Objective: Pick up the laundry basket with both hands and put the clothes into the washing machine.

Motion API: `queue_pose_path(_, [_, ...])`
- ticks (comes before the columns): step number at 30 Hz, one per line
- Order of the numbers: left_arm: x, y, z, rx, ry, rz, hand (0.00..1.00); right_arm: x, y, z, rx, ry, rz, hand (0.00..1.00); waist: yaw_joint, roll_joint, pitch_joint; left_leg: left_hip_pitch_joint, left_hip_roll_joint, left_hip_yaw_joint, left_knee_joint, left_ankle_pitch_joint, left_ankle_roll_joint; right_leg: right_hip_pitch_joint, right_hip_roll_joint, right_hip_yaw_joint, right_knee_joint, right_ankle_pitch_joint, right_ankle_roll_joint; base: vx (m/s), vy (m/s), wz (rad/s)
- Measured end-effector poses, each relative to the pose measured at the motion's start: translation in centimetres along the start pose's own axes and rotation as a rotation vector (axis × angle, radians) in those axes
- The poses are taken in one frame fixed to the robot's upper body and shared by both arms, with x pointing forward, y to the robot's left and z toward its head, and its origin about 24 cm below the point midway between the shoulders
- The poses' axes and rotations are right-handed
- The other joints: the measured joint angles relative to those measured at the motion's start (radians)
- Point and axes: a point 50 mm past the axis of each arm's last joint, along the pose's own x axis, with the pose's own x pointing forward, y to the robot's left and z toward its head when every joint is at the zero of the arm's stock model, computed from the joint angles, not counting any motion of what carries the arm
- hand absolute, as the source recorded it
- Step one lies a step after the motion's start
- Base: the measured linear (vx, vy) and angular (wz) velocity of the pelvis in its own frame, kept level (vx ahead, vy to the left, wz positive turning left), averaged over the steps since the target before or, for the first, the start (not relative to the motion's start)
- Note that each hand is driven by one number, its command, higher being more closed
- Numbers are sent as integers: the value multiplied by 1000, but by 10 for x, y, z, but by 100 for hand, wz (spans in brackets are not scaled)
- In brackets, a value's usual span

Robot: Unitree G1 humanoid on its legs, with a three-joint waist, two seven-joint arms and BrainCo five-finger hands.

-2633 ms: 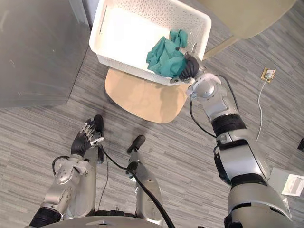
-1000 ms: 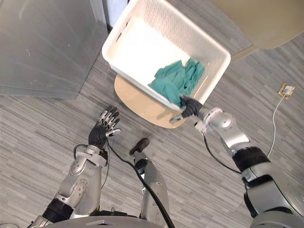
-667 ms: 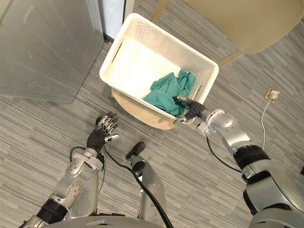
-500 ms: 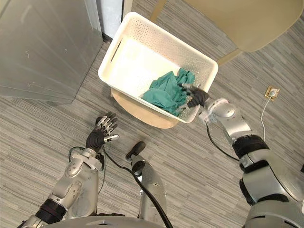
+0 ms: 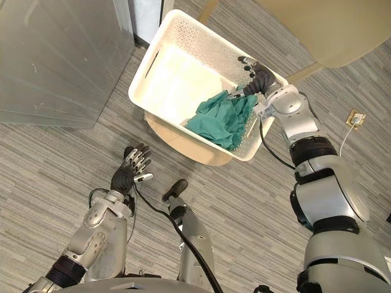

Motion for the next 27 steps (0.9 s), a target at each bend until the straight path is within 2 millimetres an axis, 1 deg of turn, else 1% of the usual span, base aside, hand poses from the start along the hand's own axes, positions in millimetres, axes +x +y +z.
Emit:
queue_pose_path(3, [0,0,0,0,1,1,0,-1,0,-9,1,47,18,0,8,6,4,-4,0,-11,0,-1,-1,1,1,-7,0,-1,1,50,-16,5])
queue_pose_path(6, [0,0,0,-1,1,0,0,-1,8,-14,-59,80,77,0,7,7,5,-14,-1,-22,-1,-2,-2,0,1,-20,-1,-2,1,54,-20,10])
queue_pose_path(9, [0,0,0,-3,4,0,0,-4,18,-31,-150,190,166,0,22,8,9,-19,-1,-24,-1,-2,-3,0,1,-27,-2,-3,3,59,-17,6])
queue_pose_path(12, [0,0,-1,-6,10,0,0,-6,24,-40,-180,240,222,0,30,9,10,-25,-2,-26,0,-2,-3,-3,1,-31,-5,-4,4,65,-17,4])
queue_pose_path(14, [0,0,-1,-7,10,-1,0,-6,26,-42,-201,259,238,0,31,9,10,-28,-2,-29,0,-2,-3,-4,1,-34,-6,-4,4,57,-16,5])
queue_pose_path(17, [0,-2,-2,-23,13,-5,0,-8,28,-51,-236,308,261,0,37,13,20,-34,-4,-38,0,-3,-4,-4,2,-39,-9,-5,5,69,-21,5])
queue_pose_path(19, [0,-3,-3,-35,16,-7,0,-8,30,-54,-259,325,260,0,41,17,25,-39,-4,-40,-1,-10,-12,-8,2,-40,-11,-5,5,47,-13,1])
queue_pose_path(21, [1,-4,-3,-54,15,-6,0,-6,27,-52,-285,327,230,0,45,17,25,-47,-4,-42,-1,-10,-12,-17,3,-40,-12,-5,5,49,-11,-1])
queue_pose_path(22, [1,-6,-4,-79,14,-9,0,-5,22,-53,-290,337,197,0,48,19,26,-56,-3,-42,-1,-10,-13,-27,3,-38,-13,-4,5,48,-7,-4])
queue_pose_path(24, [3,-11,-5,-117,10,-12,0,-1,15,-48,-328,334,138,0,54,27,30,-68,-3,-42,0,-10,-13,-40,3,-38,-15,-4,5,48,-1,-3])
queue_pose_path(26, [5,-17,-6,-157,6,-21,0,2,9,-46,-364,344,83,0,65,35,35,-77,-3,-42,0,-11,-14,-50,3,-37,-14,-4,5,50,1,-3])
queue_pose_path(27, [7,-21,-5,-187,-3,-25,0,1,8,-48,-399,365,75,0,77,41,35,-86,-2,-42,0,-12,-15,-60,3,-36,-12,-5,5,67,-5,-4])
